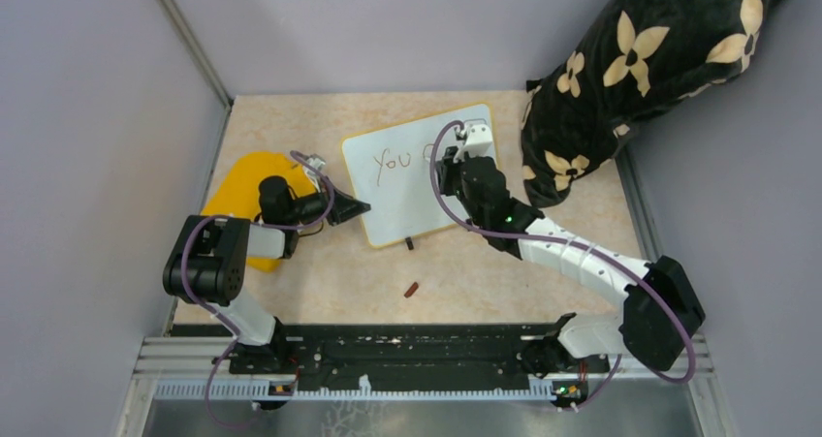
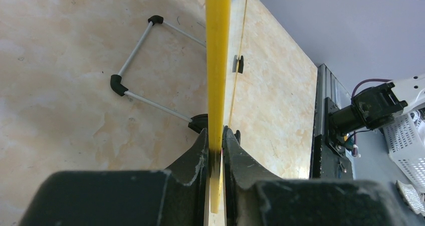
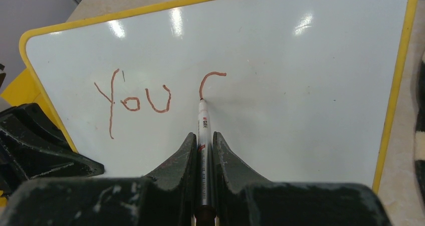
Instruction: Write a sentence on the whiteboard
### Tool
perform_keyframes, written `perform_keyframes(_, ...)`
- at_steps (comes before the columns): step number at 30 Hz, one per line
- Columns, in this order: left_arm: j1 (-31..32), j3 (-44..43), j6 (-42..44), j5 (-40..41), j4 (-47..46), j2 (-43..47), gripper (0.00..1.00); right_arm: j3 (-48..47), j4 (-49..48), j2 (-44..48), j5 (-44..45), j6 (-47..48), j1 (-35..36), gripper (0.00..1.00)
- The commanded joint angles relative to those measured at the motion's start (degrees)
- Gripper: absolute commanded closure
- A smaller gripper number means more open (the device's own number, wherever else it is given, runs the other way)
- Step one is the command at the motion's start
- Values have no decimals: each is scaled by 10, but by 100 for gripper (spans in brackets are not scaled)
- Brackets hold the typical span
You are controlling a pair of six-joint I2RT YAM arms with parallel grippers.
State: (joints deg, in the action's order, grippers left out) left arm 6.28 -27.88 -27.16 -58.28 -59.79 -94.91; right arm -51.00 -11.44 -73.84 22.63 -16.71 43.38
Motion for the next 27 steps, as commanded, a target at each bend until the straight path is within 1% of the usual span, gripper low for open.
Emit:
perform_keyframes(1,2,-5,25,17,27,-3,100,14,27,16,5,-6,-4,100)
perform_keyframes(12,4,-5,28,18,31,1,100,13,35,31,62,-6,-6,100)
perform_keyframes(15,4,-5,29,18,31,0,100,11,30,39,64,-8,-7,100)
perform_keyframes(21,5,-6,29,19,32,1,100,40,-9,87,54,0,-7,100)
perform_keyframes(27,5,-6,29,19,32,0,100,42,-9,85,66,-1,-13,100)
